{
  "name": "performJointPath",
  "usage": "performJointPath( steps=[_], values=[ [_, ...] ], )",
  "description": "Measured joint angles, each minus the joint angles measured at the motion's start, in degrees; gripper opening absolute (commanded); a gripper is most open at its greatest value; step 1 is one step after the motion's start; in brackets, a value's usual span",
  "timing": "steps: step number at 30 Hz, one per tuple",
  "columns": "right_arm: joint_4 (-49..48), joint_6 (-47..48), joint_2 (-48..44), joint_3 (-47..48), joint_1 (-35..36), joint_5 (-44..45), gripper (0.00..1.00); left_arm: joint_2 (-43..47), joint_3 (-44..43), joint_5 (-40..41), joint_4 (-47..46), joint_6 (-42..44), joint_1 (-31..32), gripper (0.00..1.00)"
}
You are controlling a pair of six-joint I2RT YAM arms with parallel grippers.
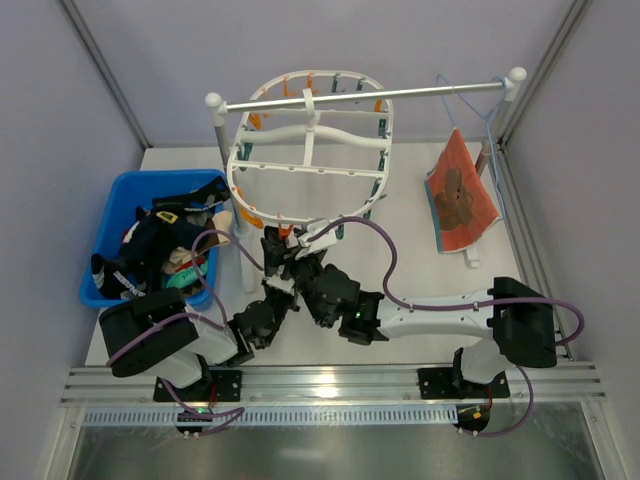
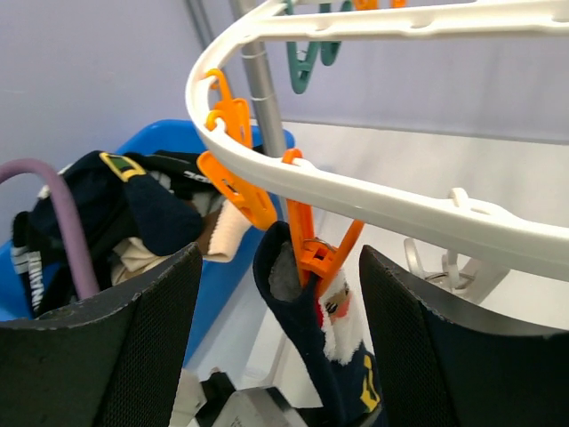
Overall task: Remove the socks clipped to the hanger
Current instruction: Remove the sock from the hanger.
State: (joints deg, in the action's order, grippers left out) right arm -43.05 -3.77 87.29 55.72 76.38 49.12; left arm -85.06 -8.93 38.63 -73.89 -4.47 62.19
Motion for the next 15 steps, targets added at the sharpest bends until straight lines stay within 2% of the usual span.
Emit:
performJointPath(
  steps=[6,15],
  values=[
    [0.4,2.3,2.3,1.9,-0.1,6.2,0.73,0.5,0.5,-0.9,0.0,0.0,0.0,0.0],
    [1.6,3.0,2.4,3.0,-2.0,6.8,0.7,1.1,1.2,-0.9,0.0,0.0,0.0,0.0]
  ],
)
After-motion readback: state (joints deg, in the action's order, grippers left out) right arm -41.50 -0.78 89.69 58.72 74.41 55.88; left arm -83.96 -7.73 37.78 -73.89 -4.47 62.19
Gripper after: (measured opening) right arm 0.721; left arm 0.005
